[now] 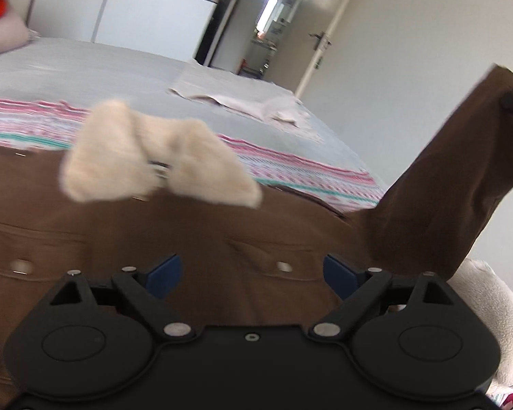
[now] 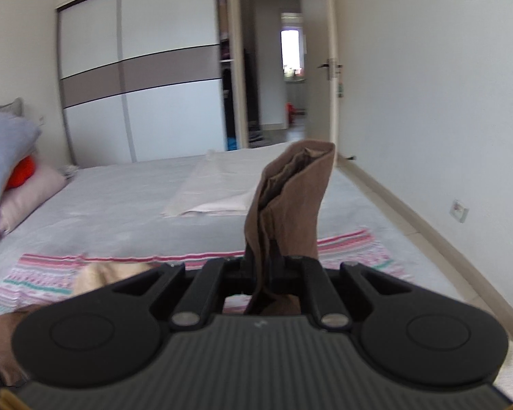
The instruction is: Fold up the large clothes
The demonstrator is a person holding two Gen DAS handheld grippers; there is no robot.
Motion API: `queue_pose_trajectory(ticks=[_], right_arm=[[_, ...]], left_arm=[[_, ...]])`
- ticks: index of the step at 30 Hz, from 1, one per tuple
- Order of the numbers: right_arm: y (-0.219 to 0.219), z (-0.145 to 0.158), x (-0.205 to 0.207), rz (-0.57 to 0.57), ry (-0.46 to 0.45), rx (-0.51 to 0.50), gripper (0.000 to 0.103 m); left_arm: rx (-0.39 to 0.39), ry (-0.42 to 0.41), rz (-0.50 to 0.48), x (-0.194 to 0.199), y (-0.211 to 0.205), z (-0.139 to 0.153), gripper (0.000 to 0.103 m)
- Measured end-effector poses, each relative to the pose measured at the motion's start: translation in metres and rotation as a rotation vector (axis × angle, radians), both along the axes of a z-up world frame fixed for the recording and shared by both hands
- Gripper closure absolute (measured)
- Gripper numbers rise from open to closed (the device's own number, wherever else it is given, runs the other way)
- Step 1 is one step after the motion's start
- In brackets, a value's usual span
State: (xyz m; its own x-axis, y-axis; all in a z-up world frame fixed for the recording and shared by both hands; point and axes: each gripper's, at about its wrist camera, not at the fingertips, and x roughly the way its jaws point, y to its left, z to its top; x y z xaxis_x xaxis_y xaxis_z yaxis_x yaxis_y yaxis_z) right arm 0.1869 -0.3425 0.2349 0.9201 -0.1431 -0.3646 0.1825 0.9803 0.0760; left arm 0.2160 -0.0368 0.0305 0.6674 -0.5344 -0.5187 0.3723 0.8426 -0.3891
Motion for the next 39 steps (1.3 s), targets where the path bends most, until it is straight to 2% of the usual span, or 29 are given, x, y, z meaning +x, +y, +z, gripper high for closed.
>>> queue_pose_trajectory(ticks=[5,9,12,13,14,15,18,21,22,25,26,28,31,32,33,34,36,39], right_arm=[[0.088,-0.005,0.039,0.140,0.060,-0.019,0.098],[0.147,-0.025,0.066,0.255,0.150,-0.015,0.096],[0.182,-0.045,0.071,0.376,0.229,-0.002,0.076],[0.189,-0.047,0.066,0.410,0.224,-0.004,0.054],[0.194,-0.049,0.060,0.424,0.204,-0.020,0.038],[0.195,-0.049,0.055,0.428,0.178,-0.049,0.036],[0.175,-0.055,0.045,0.414,0.163,-0.106,0.036],[0.134,-0.076,0.033,0.353,0.170,-0.087,0.029],[0.119,-0.085,0.028,0.331,0.173,-0.070,0.025],[0.075,-0.118,0.011,0.267,0.172,-0.015,0.024],[0.062,-0.129,0.005,0.243,0.167,-0.003,0.024],[0.036,-0.149,-0.005,0.188,0.167,0.008,0.024],[0.002,-0.176,-0.016,0.128,0.180,0.033,0.024],[-0.006,-0.186,-0.017,0.116,0.187,0.047,0.024],[-0.013,-0.194,-0.018,0.110,0.198,0.064,0.024],[-0.016,-0.203,-0.017,0.109,0.211,0.080,0.024],[-0.022,-0.220,-0.011,0.118,0.231,0.095,0.024],[-0.022,-0.245,0.000,0.126,0.272,0.083,0.024]], left_arm=[[-0.042,-0.016,0.063,0.002,0.056,-0.001,0.007],[-0.116,0.012,0.100,0.007,0.095,-0.015,0.007],[-0.189,0.048,0.135,0.010,0.117,-0.029,0.007],[-0.212,0.062,0.148,0.011,0.123,-0.034,0.007],[-0.236,0.074,0.159,0.014,0.129,-0.039,0.007],[-0.259,0.087,0.169,0.015,0.135,-0.042,0.007],[-0.320,0.123,0.176,0.023,0.143,-0.050,0.009],[-0.310,0.127,0.138,0.029,0.132,-0.050,0.010],[-0.295,0.122,0.117,0.032,0.126,-0.050,0.018],[-0.250,0.145,0.061,0.045,0.102,-0.053,0.035],[-0.240,0.169,0.048,0.051,0.094,-0.057,0.037],[-0.200,0.217,0.055,0.063,0.079,-0.065,0.051],[-0.117,0.266,0.091,0.073,0.062,-0.078,0.061],[-0.111,0.249,0.094,0.073,0.059,-0.079,0.061],[-0.108,0.242,0.095,0.072,0.055,-0.077,0.070],[-0.102,0.231,0.101,0.071,0.053,-0.076,0.087],[-0.087,0.167,0.112,0.064,0.048,-0.068,0.096],[-0.096,0.045,0.128,0.047,0.046,-0.046,0.097]])
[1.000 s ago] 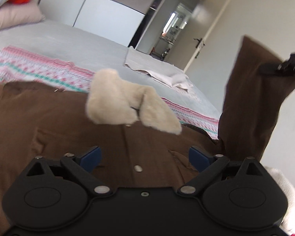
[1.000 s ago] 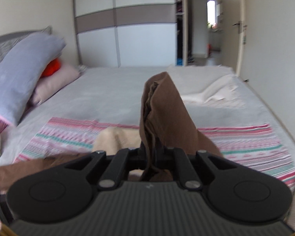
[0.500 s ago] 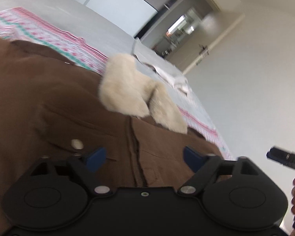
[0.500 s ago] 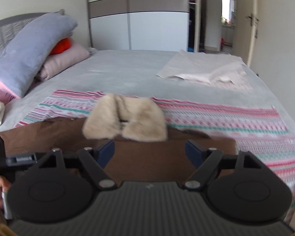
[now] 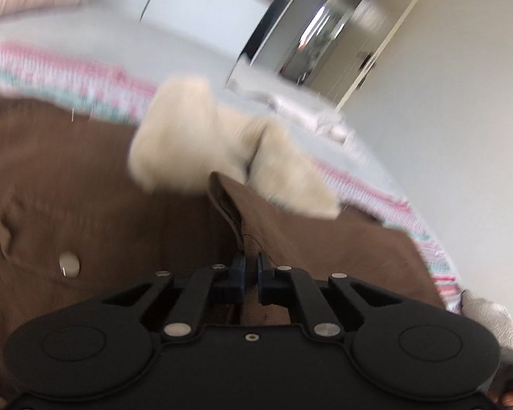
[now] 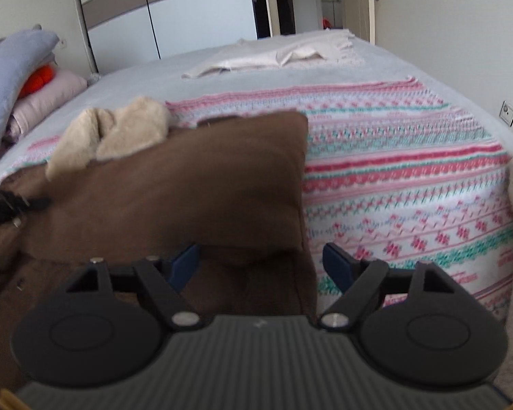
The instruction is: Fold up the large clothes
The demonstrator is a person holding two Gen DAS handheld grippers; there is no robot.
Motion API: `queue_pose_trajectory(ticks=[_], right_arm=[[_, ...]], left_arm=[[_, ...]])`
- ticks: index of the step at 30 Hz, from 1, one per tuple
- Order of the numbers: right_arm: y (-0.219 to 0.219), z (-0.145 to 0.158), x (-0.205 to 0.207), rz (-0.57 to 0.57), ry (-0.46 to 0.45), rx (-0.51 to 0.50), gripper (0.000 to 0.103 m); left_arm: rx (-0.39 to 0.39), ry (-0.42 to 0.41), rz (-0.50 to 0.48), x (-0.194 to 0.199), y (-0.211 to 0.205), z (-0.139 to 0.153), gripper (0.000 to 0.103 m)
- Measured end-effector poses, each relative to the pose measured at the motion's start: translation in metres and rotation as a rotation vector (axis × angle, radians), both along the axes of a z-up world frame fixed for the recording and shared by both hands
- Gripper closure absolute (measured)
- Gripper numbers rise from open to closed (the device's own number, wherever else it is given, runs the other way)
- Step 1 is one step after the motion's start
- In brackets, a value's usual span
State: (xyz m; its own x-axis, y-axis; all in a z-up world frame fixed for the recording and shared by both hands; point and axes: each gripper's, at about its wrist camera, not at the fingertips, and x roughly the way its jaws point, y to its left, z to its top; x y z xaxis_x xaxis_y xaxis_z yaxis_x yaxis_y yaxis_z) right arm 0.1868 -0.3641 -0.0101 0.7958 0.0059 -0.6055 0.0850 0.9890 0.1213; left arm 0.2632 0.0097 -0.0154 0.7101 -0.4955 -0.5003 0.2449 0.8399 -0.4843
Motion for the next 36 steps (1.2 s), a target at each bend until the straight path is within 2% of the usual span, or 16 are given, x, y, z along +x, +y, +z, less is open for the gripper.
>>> queue_pose_trajectory(ticks=[2,4,5,7,9,12,14,16,17,19,21,24,26,30,33,36], right_arm=[[0.001,-0.012,0.008,-0.002,0.029,-0.062,0.027],[-0.001,-0.019,0.011,-0.085,0.039,-0.171,0.034],[-0.008,-0.021,0.012,-0.116,0.052,-0.185,0.029],[-0.031,-0.026,0.009,-0.140,0.091,-0.028,0.030],[-0.030,-0.027,0.007,-0.128,0.109,-0.038,0.030],[-0.028,-0.020,-0.001,-0.133,0.147,-0.049,0.029],[-0.032,-0.014,-0.013,-0.130,0.140,-0.010,0.029],[-0.033,-0.003,-0.025,-0.128,0.106,0.017,0.029],[-0.031,0.005,-0.029,-0.134,0.074,0.015,0.029],[-0.026,0.020,-0.032,-0.148,-0.005,0.012,0.029],[-0.016,0.030,-0.029,-0.145,-0.084,0.033,0.029],[0.005,0.033,-0.016,-0.117,-0.164,0.015,0.031],[0.015,0.028,-0.004,-0.093,-0.183,-0.014,0.033],[0.018,0.007,0.018,-0.071,-0.114,-0.013,0.035],[0.012,-0.023,0.035,-0.099,0.062,-0.030,0.034],[0.010,-0.022,0.033,-0.094,0.056,-0.016,0.033]], left_arm=[[0.042,-0.063,0.036,-0.012,-0.001,0.010,0.097],[0.187,-0.124,0.096,-0.020,-0.006,0.008,0.097],[0.261,-0.117,0.102,-0.017,-0.010,0.000,0.097],[0.349,-0.015,0.070,-0.006,-0.013,-0.026,0.096],[0.388,-0.018,0.059,-0.007,-0.016,-0.034,0.094],[0.403,-0.011,0.061,-0.010,-0.016,-0.020,0.089],[0.423,-0.038,0.084,-0.014,-0.015,-0.008,0.079],[0.428,-0.124,0.108,-0.023,-0.021,0.002,0.045],[0.420,-0.168,0.115,-0.027,-0.023,0.007,0.040],[0.398,-0.225,0.098,-0.031,-0.031,0.012,0.038],[0.360,-0.242,0.066,-0.028,-0.042,0.013,0.038],[0.318,-0.236,-0.003,-0.024,-0.063,0.006,0.038],[0.329,-0.219,-0.036,-0.022,-0.076,-0.005,0.038],[0.412,-0.136,-0.103,-0.017,-0.091,-0.039,0.036],[0.453,-0.159,-0.108,-0.020,-0.097,-0.040,0.035],[0.467,-0.155,-0.120,-0.020,-0.098,-0.037,0.034]])
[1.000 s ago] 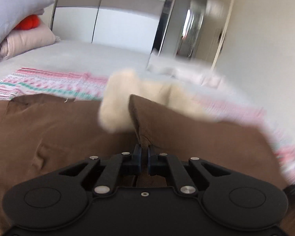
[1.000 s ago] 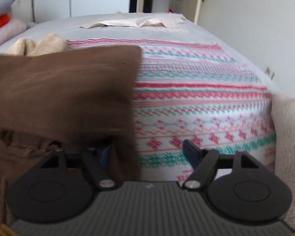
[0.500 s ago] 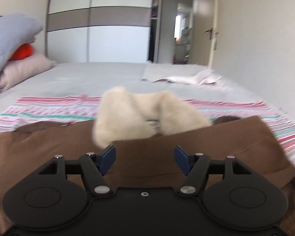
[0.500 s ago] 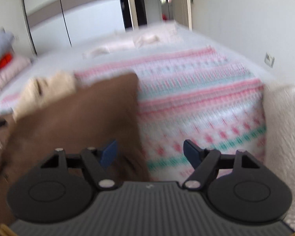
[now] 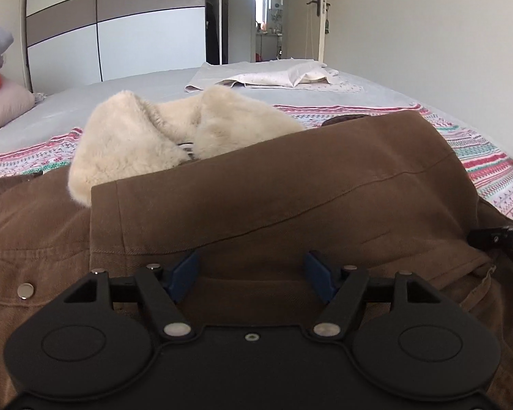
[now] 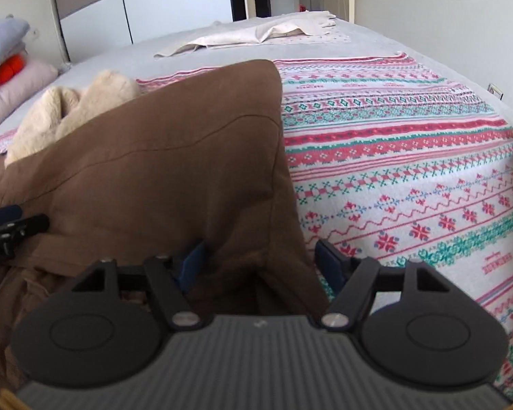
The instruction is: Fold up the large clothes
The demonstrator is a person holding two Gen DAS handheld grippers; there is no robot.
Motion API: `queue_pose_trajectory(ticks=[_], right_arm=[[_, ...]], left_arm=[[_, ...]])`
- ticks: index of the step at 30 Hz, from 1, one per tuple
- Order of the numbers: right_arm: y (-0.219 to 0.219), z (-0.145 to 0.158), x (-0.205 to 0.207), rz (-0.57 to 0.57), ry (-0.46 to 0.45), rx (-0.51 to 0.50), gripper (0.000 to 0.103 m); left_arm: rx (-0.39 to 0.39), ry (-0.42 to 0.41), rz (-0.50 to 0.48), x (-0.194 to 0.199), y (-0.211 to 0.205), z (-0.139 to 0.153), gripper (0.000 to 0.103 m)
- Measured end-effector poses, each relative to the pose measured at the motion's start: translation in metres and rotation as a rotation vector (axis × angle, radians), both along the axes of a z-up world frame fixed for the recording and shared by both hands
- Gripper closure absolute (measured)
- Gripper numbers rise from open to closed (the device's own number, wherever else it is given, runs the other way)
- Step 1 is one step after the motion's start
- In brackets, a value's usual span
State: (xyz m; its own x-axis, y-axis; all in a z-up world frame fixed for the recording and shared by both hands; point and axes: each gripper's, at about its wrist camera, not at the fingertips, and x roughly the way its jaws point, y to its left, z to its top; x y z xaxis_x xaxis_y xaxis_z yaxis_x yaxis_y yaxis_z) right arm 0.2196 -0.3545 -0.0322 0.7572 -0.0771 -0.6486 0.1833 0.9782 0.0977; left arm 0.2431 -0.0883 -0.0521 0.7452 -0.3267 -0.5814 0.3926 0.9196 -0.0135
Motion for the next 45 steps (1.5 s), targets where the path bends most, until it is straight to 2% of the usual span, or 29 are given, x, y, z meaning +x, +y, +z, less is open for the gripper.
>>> queue_pose_trajectory(ticks=[5,8,12,14,17,18,22,23,26,27,29,32,35,39,42,45], right_arm=[[-0.006,0.021,-0.013,0.027,0.035,0.015,0.033],[-0.009,0.049,-0.019,-0.006,-0.025,0.038,0.033],[0.000,0.075,0.008,-0.034,-0.074,0.032,0.033],[0.009,0.078,0.030,-0.051,-0.110,-0.008,0.033],[0.018,0.069,0.067,-0.057,-0.139,-0.025,0.033],[0.019,0.063,0.078,-0.051,-0.140,-0.021,0.033],[0.011,0.029,0.116,-0.083,-0.127,-0.044,0.033],[0.005,0.021,0.122,-0.097,-0.123,-0.038,0.029],[-0.017,-0.008,0.132,-0.128,-0.108,0.084,0.019],[-0.018,-0.009,0.132,-0.134,-0.120,0.098,0.019],[-0.010,-0.006,0.133,-0.142,-0.096,0.043,0.019],[-0.001,0.005,0.133,-0.175,-0.041,0.020,0.018],[0.007,0.025,0.129,-0.131,-0.001,-0.001,0.017],[0.031,0.061,0.131,-0.031,-0.076,-0.053,0.017],[0.055,0.083,0.143,0.084,-0.131,-0.025,0.015],[0.084,0.091,0.164,0.210,-0.169,-0.028,0.014]], left_arm=[[-0.063,0.035,-0.024,0.000,0.011,0.021,0.031],[-0.079,-0.020,-0.030,0.009,0.010,0.038,0.031],[-0.086,-0.097,-0.008,0.031,0.003,0.043,0.031],[-0.102,-0.086,0.022,0.046,0.003,0.030,0.031],[-0.114,0.003,0.037,0.061,0.006,-0.007,0.029],[-0.127,-0.003,0.023,0.060,0.008,-0.009,0.025],[-0.182,0.004,-0.012,0.056,0.016,-0.007,0.017],[-0.194,0.008,-0.022,0.055,0.017,-0.007,0.016],[-0.222,0.026,-0.059,0.057,0.020,-0.007,0.009],[-0.230,0.028,-0.063,0.057,0.021,-0.005,0.008],[-0.239,0.032,-0.064,0.056,0.024,-0.002,0.008],[-0.160,0.053,-0.036,0.052,0.029,0.017,0.008],[-0.087,0.008,-0.031,0.051,0.049,0.050,0.005],[-0.056,-0.082,0.076,0.071,0.088,0.087,0.002],[-0.106,-0.077,0.158,0.106,0.110,0.094,0.002],[-0.201,-0.047,0.158,0.149,0.112,0.075,0.002]])
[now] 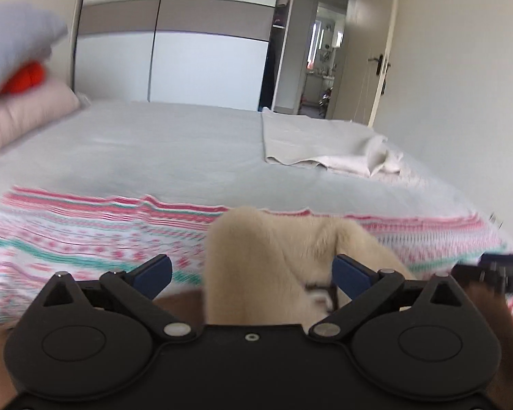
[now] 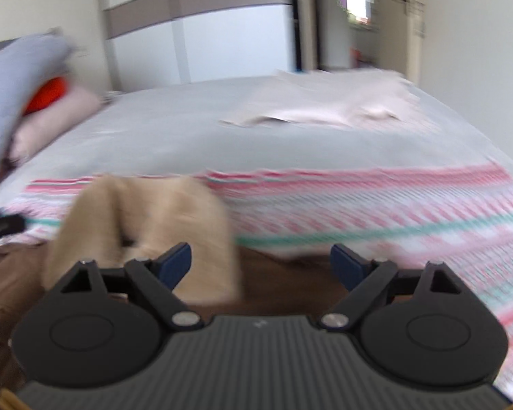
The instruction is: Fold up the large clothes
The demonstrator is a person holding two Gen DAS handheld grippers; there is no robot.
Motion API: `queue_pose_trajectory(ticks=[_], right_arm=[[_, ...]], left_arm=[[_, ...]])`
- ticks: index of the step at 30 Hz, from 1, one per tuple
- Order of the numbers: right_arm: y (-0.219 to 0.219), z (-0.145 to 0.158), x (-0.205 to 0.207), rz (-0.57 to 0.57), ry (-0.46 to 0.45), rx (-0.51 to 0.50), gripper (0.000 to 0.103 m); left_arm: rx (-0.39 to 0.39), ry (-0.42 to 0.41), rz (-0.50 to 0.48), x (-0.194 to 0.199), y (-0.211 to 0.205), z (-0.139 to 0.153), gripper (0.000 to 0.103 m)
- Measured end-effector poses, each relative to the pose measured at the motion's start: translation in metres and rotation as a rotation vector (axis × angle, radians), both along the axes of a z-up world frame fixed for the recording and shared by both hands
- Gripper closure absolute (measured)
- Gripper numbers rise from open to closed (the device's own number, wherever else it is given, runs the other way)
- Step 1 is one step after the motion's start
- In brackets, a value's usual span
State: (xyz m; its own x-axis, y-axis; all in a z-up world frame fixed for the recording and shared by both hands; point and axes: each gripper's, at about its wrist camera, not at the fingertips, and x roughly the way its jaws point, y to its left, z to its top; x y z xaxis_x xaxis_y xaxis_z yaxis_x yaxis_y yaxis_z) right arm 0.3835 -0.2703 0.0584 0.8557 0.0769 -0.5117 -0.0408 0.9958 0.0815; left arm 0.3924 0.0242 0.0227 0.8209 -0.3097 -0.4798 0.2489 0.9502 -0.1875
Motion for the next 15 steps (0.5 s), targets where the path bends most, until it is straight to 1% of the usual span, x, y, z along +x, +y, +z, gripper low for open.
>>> queue_pose_trajectory(ticks=[1,3,4,5,6,7,8,9,10,11,12,13,14,15], right_arm=[[0.009,0.000,0.009,0.033,-0.008,-0.015,0.013],[0.027,-0.004,0.028,0.096,-0.018,-0.041,0.013],[0.034,-0.008,0.038,0.128,-0.017,-0.050,0.012],[0.040,-0.012,0.048,0.160,-0.015,-0.062,0.012],[0.045,-0.016,0.059,0.189,-0.014,-0.081,0.011],[0.049,-0.020,0.070,0.209,-0.017,-0.108,0.010],[0.054,-0.025,0.082,0.221,-0.021,-0.141,0.009],[0.058,-0.031,0.093,0.231,-0.025,-0.169,0.009],[0.060,-0.037,0.105,0.237,-0.023,-0.185,0.009],[0.059,-0.043,0.117,0.244,-0.017,-0.182,0.009],[0.057,-0.050,0.126,0.253,-0.009,-0.164,0.009],[0.054,-0.056,0.133,0.270,0.004,-0.134,0.014],[0.050,-0.063,0.139,0.297,0.029,-0.089,0.039],[0.045,-0.069,0.144,0.324,0.068,-0.031,0.052]], left_arm=[[-0.022,-0.014,0.005,0.012,-0.002,-0.009,0.002],[-0.039,-0.058,0.029,0.029,-0.003,-0.031,0.002],[-0.062,-0.074,0.054,0.035,0.002,-0.041,0.004],[-0.097,-0.085,0.060,0.039,0.008,-0.055,0.004],[-0.129,-0.082,0.044,0.044,0.016,-0.067,0.005],[-0.159,-0.049,0.020,0.054,0.020,-0.076,0.007],[-0.225,-0.001,0.014,0.062,0.027,-0.081,0.012],[-0.294,0.015,0.004,0.064,0.033,-0.083,0.019],[-0.339,0.006,-0.017,0.064,0.036,-0.084,0.020],[-0.364,0.004,-0.047,0.064,0.036,-0.084,0.024],[-0.389,0.029,-0.090,0.065,0.034,-0.085,0.040],[-0.404,0.076,-0.131,0.068,0.031,-0.088,0.056],[-0.398,0.105,-0.148,0.070,0.027,-0.090,0.062],[-0.396,0.109,-0.150,0.069,0.026,-0.090,0.071]])
